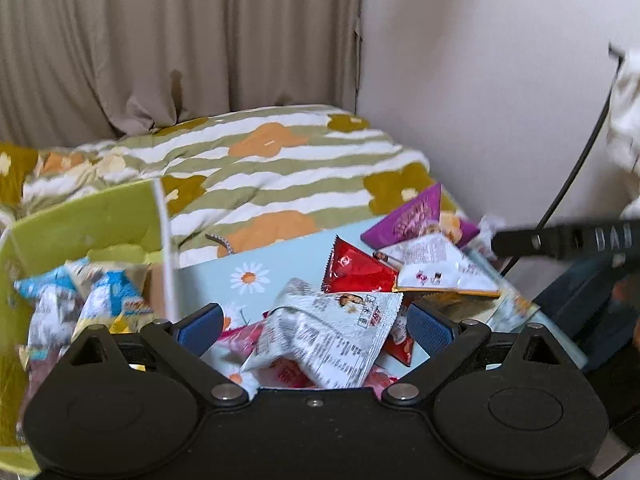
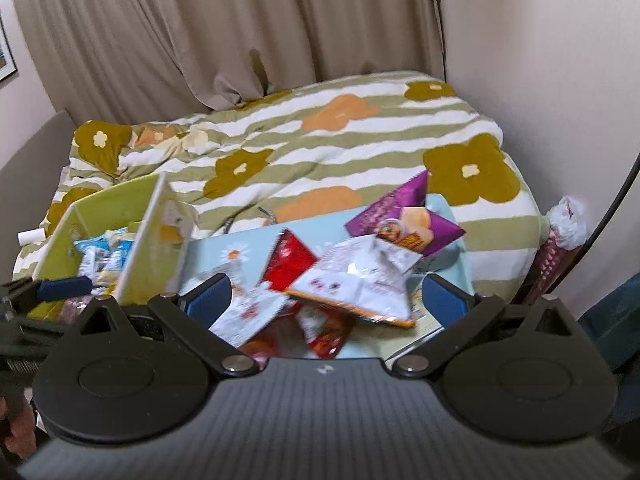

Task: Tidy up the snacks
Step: 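Move both grippers back from the box to the remaining snacks, then grasp the grey printed packet with the left gripper while the right grasps the white MPM packet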

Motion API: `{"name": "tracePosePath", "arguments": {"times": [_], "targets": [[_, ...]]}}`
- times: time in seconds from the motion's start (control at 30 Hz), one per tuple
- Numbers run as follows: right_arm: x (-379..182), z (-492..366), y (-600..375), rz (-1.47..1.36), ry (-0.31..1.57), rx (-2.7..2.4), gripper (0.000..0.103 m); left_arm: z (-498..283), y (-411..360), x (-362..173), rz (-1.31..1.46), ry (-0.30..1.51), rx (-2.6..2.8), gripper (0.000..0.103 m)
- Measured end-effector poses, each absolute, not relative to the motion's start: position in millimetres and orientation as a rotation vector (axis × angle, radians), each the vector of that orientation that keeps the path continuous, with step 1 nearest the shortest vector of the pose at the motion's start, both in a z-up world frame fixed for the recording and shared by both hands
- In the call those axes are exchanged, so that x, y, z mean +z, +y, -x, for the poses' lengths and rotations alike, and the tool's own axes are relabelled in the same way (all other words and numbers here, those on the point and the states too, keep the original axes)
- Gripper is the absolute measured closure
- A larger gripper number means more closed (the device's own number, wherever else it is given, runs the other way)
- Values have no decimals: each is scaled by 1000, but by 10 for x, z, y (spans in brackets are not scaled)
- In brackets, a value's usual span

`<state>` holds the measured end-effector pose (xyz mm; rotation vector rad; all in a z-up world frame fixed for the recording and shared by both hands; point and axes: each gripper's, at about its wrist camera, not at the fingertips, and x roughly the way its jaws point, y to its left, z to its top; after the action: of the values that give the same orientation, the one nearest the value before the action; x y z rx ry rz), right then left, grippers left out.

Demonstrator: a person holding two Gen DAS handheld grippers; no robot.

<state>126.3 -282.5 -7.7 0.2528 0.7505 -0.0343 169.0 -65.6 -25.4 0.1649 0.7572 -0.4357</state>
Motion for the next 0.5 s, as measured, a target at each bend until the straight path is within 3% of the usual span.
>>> {"name": "tracePosePath", "arguments": {"times": [0.5], "targets": [[-834, -2263, -3499, -448, 983, 89, 0, -2012, -1331, -959, -440, 830, -307, 3]]}}
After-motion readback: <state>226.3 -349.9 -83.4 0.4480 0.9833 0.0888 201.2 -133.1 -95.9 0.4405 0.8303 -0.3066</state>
